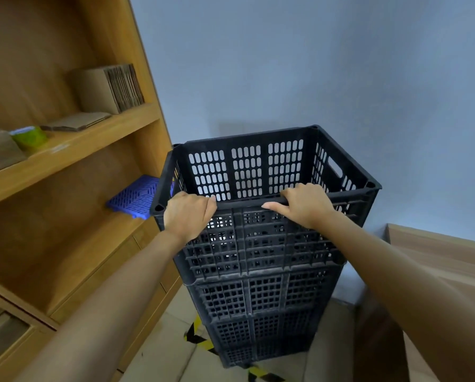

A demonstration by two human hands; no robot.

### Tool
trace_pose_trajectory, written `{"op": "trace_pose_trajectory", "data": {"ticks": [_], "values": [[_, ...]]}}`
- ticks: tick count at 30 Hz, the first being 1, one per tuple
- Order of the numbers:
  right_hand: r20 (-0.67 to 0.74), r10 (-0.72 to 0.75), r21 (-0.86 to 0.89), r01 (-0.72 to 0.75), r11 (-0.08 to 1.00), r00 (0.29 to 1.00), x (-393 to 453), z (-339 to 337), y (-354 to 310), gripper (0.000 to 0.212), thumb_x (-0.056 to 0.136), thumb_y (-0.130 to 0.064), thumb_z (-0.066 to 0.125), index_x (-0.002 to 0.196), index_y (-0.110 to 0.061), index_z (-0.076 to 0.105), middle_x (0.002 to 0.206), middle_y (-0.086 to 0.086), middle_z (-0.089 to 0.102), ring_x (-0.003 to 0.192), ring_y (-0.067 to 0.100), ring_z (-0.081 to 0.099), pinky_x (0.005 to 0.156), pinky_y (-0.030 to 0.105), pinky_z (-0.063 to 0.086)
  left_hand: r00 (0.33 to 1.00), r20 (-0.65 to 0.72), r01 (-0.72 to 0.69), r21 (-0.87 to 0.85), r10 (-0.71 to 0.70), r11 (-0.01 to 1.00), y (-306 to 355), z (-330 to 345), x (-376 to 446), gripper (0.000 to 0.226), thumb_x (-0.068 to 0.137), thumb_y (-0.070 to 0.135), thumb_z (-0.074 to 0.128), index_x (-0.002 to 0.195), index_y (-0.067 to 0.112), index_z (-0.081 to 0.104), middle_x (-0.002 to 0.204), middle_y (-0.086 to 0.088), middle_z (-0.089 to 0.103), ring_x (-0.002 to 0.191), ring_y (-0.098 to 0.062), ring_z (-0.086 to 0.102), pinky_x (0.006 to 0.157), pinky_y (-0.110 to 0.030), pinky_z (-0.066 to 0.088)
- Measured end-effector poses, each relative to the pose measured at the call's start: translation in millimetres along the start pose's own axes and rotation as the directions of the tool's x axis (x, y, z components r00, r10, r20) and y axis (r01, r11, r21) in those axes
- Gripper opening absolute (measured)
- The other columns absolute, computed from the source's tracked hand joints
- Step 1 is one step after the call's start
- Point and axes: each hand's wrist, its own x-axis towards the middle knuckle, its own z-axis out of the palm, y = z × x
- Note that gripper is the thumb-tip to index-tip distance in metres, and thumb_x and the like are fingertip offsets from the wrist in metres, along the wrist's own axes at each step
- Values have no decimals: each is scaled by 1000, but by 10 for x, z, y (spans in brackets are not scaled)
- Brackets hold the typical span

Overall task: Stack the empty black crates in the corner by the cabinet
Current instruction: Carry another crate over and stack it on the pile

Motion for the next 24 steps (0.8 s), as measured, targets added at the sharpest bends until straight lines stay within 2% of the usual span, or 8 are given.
{"op": "trace_pose_trajectory", "data": {"ticks": [8,13,15,19,22,24], "values": [[41,98,-14,-97,995,994,-90,-115,-272,80,79,-82,9,67,-16,53,52,-4,44,46,11,40,51,30,41,998,35,-60,1,60,998,-233,58,-52,63,98,33,29,39,18,46,36,3,43,34,-20,42,63,-31,45],[20,129,-51,-128,990,991,-149,-174,-442,84,65,-86,-16,57,-21,37,48,-5,40,42,11,38,43,25,27,996,16,-89,-42,90,995,-335,61,-28,63,97,34,30,37,18,41,35,3,37,33,-20,37,57,-30,41],[28,171,-43,-169,985,985,-178,-172,-521,84,65,-86,-13,57,-20,38,47,-5,41,41,11,39,42,25,32,993,-5,-116,-61,116,991,-383,79,-19,61,97,34,29,38,19,38,35,4,34,33,-18,33,57,-29,41],[25,258,-35,-257,966,966,-227,-215,-647,81,73,-86,-2,57,-19,40,48,-4,42,42,12,41,48,29,46,988,10,-154,-119,156,981,-456,141,89,63,97,34,28,39,17,45,36,1,45,35,-22,45,55,-31,46],[20,325,-47,-324,945,945,-252,-230,-760,77,79,-81,8,60,-17,45,49,-4,43,43,14,41,45,28,40,974,47,-211,-180,223,961,-533,303,237,64,98,38,21,44,13,43,41,-2,47,39,-25,43,63,-35,50],[2,362,-75,-361,930,932,-229,-211,-834,76,80,-80,7,63,-17,47,49,-4,43,42,15,42,43,27,34,967,62,-225,-234,245,946,-595,460,400,62,99,40,17,47,14,37,44,-3,46,42,-25,42,66,-39,51]]}}
